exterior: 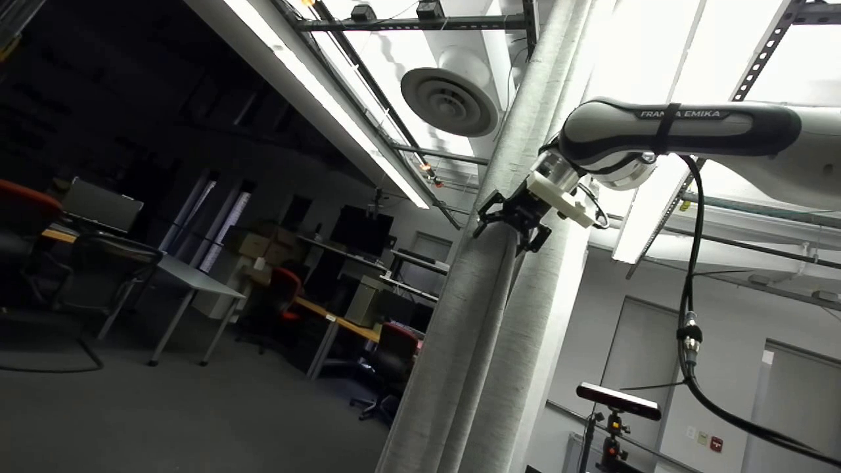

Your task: Move the curtain to the right

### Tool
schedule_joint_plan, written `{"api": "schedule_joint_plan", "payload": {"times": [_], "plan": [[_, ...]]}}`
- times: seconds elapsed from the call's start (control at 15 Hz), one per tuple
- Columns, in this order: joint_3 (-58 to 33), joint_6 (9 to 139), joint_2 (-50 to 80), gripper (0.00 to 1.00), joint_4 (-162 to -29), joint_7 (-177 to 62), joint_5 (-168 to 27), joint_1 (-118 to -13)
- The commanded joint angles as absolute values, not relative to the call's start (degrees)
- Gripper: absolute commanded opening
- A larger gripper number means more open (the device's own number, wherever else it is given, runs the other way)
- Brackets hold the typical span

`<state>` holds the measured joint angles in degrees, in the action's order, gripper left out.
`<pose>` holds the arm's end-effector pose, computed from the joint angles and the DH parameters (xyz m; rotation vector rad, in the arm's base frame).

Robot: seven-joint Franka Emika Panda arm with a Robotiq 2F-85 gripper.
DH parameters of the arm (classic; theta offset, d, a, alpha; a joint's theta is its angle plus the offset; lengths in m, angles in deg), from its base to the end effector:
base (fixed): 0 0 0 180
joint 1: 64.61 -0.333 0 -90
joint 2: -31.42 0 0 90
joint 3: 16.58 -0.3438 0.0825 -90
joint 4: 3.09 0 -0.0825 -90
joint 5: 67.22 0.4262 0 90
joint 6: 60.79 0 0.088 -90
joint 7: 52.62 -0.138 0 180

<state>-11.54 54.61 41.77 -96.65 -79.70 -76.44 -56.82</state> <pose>0.5621 -0.1482 0.7489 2.7778 -0.9709 0.8685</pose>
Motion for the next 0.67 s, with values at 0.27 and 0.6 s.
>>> {"api": "schedule_joint_plan", "payload": {"times": [0.27,0.6], "plan": [[-18.83,53.11,56.08,1.0,-113.62,-77.65,-82.81,-57.95],[-22.07,53.62,61.93,1.0,-119.46,-75.54,-81.49,-59.5]]}}
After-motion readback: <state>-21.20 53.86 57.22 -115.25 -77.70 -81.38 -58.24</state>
